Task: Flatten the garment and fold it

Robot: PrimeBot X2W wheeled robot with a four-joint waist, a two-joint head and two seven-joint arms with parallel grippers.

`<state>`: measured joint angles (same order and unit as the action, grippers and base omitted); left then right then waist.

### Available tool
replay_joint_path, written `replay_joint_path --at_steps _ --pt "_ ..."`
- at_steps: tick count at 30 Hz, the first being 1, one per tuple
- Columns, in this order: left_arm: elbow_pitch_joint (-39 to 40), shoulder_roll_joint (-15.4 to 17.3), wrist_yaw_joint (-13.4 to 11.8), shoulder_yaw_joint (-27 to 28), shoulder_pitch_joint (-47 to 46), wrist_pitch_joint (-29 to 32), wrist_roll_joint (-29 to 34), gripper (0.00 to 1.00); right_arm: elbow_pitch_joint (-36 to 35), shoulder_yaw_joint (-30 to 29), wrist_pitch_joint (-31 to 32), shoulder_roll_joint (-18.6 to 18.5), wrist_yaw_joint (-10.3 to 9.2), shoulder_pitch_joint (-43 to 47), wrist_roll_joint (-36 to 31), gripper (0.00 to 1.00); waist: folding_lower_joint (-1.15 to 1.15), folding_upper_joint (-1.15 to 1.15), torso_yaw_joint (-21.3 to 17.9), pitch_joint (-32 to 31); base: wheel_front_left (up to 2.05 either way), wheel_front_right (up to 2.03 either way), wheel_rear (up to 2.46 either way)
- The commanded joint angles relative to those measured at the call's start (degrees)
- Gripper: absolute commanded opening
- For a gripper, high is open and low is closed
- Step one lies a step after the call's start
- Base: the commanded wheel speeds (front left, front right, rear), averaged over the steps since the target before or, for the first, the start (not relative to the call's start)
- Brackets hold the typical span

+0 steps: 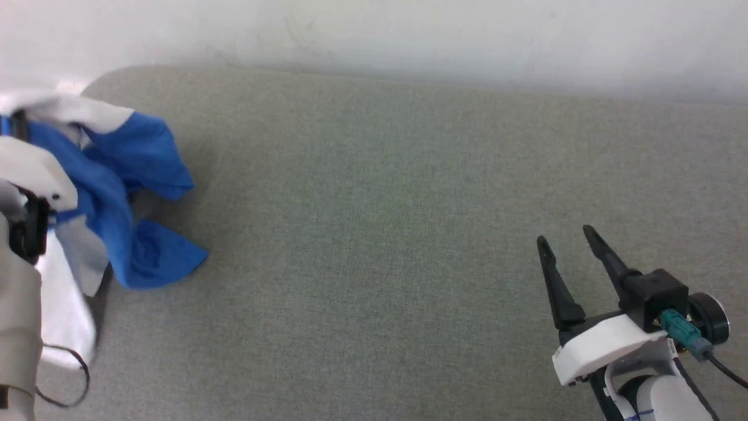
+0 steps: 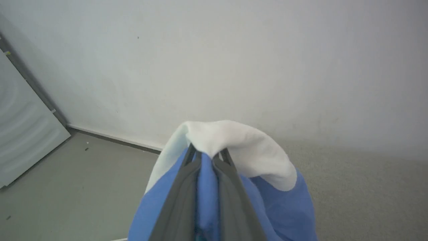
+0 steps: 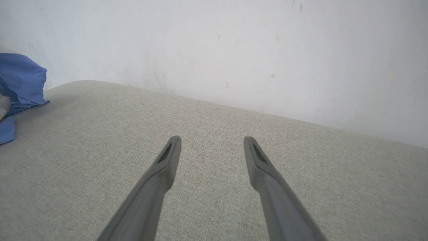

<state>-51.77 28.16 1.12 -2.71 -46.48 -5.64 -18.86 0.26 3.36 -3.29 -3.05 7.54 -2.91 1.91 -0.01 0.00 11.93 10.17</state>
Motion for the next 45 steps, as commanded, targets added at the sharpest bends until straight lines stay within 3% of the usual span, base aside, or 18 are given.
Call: replay_joint_path --at_steps 1,5,11,20,25,30,36,37,39,40,45 --pt "1.7 0.4 -0.8 -0.5 -1.7 -3.4 1.2 0.0 0.0 0.0 -0.4 0.1 -0.05 0.9 0.7 1.0 0.01 0.0 -1.7 -3.4 0.0 0.0 0.0" --pt "6.0 0.2 -1.0 -0.8 -2.6 -7.8 2.0 0.0 -0.4 -0.4 -0.6 0.2 -0.05 2.2 1.7 1.0 0.01 0.0 -4.3 -5.2 0.0 0.0 0.0" --pt "14.6 -2.4 -1.6 -1.9 -1.2 -9.2 3.0 0.0 -1.3 -0.9 -0.2 0.2 -0.05 4.3 2.0 1.0 0.01 0.0 -8.1 -7.1 0.0 0.0 0.0" --pt "29.5 -11.5 -0.7 -7.9 4.9 -8.7 2.8 0.0 -2.8 -2.6 0.5 0.2 -0.05 6.9 2.9 1.0 0.01 0.0 -15.0 -8.0 0.0 0.0 0.0" --pt "36.3 -17.8 -1.5 -11.8 12.9 -8.6 1.3 0.0 -2.8 -3.6 0.4 0.2 -0.05 8.5 3.9 1.0 0.01 0.0 -17.6 -8.5 0.0 0.0 0.0" --pt "42.7 -21.8 -4.3 -14.3 26.9 -7.7 -1.2 0.0 -3.1 -4.0 0.3 0.2 -0.05 9.7 4.4 1.0 0.01 0.0 -19.1 -8.6 0.0 0.0 0.0" --pt "39.9 -21.6 -10.2 -14.0 43.4 -7.0 -1.5 0.0 -3.2 -3.4 0.1 0.2 -0.05 9.5 4.6 1.0 0.01 0.0 -19.3 -8.0 0.0 0.0 0.0" --pt "39.2 -21.7 -11.1 -13.7 45.2 -7.3 -1.6 0.05 -3.2 -3.3 0.1 0.2 -0.05 9.5 4.4 1.0 0.01 0.0 -19.0 -8.0 0.0 0.0 0.0" --pt "37.5 -22.0 -11.4 -13.9 47.7 -7.5 -2.1 0.47 -3.4 -3.3 0.1 0.2 -0.05 9.5 4.3 1.0 0.01 0.0 -18.3 -7.9 0.0 0.0 0.0" --pt "36.9 -22.1 -11.1 -14.3 48.2 -7.6 -2.1 1.0 -3.5 -3.2 0.2 0.2 -0.05 9.5 4.3 1.0 0.01 0.0 -18.0 -7.9 0.0 0.0 0.0" --pt "38.9 -21.9 -8.7 -15.2 47.4 -8.9 -1.3 1.0 -3.9 -2.8 0.5 0.2 -0.05 9.3 3.9 1.0 0.01 0.0 -16.8 -7.9 0.0 0.0 0.0"
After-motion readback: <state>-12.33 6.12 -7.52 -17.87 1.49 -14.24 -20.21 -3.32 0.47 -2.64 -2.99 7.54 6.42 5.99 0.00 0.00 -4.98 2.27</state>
